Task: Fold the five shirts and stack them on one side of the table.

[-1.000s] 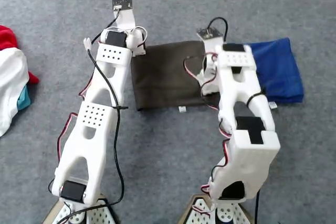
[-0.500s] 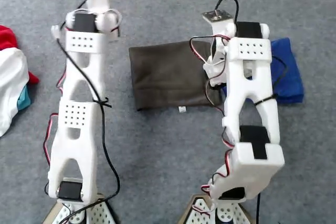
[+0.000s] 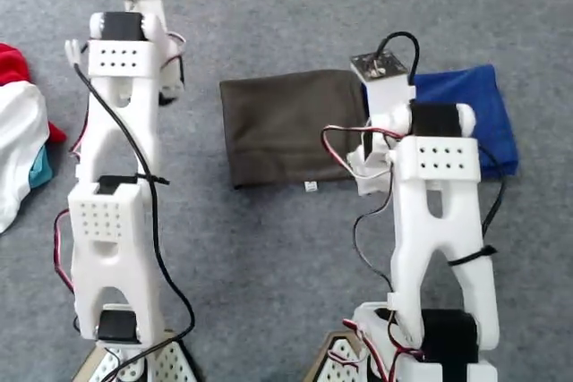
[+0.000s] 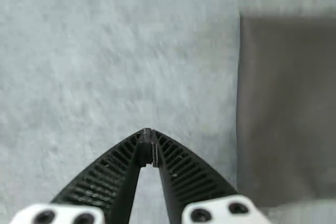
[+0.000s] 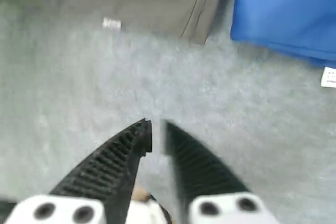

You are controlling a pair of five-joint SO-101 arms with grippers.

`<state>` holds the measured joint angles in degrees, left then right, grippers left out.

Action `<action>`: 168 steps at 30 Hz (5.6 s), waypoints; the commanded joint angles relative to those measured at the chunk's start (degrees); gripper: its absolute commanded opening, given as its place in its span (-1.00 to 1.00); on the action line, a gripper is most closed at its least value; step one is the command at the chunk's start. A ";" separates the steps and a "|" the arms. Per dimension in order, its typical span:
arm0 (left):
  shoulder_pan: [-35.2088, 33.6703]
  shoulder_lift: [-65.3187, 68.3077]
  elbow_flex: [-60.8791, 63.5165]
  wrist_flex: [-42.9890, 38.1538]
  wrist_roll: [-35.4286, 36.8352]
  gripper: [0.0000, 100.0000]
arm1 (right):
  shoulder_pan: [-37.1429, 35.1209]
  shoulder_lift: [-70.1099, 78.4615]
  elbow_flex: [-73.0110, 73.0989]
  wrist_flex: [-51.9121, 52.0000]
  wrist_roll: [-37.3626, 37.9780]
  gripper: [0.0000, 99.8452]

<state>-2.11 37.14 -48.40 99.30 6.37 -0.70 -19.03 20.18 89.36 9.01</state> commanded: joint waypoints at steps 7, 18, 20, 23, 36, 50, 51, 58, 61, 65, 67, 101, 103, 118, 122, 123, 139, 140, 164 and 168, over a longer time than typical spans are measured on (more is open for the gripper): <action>-3.74 -4.92 23.43 -11.69 -0.35 -0.94 | -10.29 12.70 -1.45 -17.58 -34.90 0.05; -5.23 -4.84 27.03 -13.19 -0.44 -0.94 | -10.37 36.62 -11.38 -30.59 -45.98 -0.01; -5.41 -4.84 27.03 -13.19 -0.44 -0.94 | -9.93 39.69 -12.00 -32.09 -45.98 -0.01; -5.58 -4.84 27.12 -13.19 -0.44 -0.94 | -9.32 43.12 -12.35 -33.58 -45.89 -0.01; -5.58 -4.75 27.12 -13.19 -0.44 -0.94 | -8.79 46.02 -12.09 -33.85 -37.98 -0.72; -9.80 3.96 27.12 -15.12 -0.44 -0.94 | -6.77 41.19 -22.99 -21.19 -18.55 -0.97; -11.21 4.75 27.12 -15.56 -0.26 -0.94 | -6.51 40.48 -24.66 -20.31 -16.62 -0.97; -13.67 2.99 29.05 -19.34 -0.26 -0.94 | -2.20 38.37 -33.01 -18.64 2.02 -0.97; -13.58 2.11 30.73 -20.40 -0.44 -0.94 | -0.62 37.67 -35.91 -18.64 9.58 -0.97; -13.85 1.49 31.43 -20.92 -0.44 -0.94 | 1.93 37.67 -39.96 -18.64 19.96 -0.97; -13.85 1.41 31.43 -20.92 -0.44 -0.94 | 4.13 37.67 -41.54 -18.64 24.26 -0.97; -13.85 1.41 31.43 -20.66 -0.44 -0.94 | 35.96 45.49 -45.32 -24.44 40.35 -0.97; -13.85 1.41 31.43 -20.57 -0.44 -0.94 | 35.78 45.49 -45.32 -24.35 40.35 -0.96; -14.81 -13.27 25.80 -11.96 -2.02 -0.94 | 36.40 39.96 -57.54 -10.02 37.19 -0.23; -20.26 -25.41 20.18 -7.38 -4.57 -0.93 | 34.99 38.37 -62.81 -2.64 31.30 -0.78; -22.99 -27.78 19.65 -7.12 -5.27 -0.93 | 34.46 38.29 -63.78 -0.88 30.95 -0.94; -47.96 2.64 11.91 -32.26 -1.41 -0.58 | 26.02 38.11 -64.31 10.64 23.82 -0.74; -47.69 3.96 8.66 -30.42 -2.37 -0.65 | 25.85 38.02 -64.40 10.73 23.82 -0.74; 4.44 -23.82 9.71 1.67 -9.93 -0.95 | 28.22 38.02 -64.40 11.60 23.82 -0.74; 23.78 -36.48 34.33 1.23 -14.15 -0.95 | 28.22 38.02 -64.40 11.60 23.82 -0.74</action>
<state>7.21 11.74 -32.48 100.44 -5.23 26.37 22.55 -41.98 100.53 33.27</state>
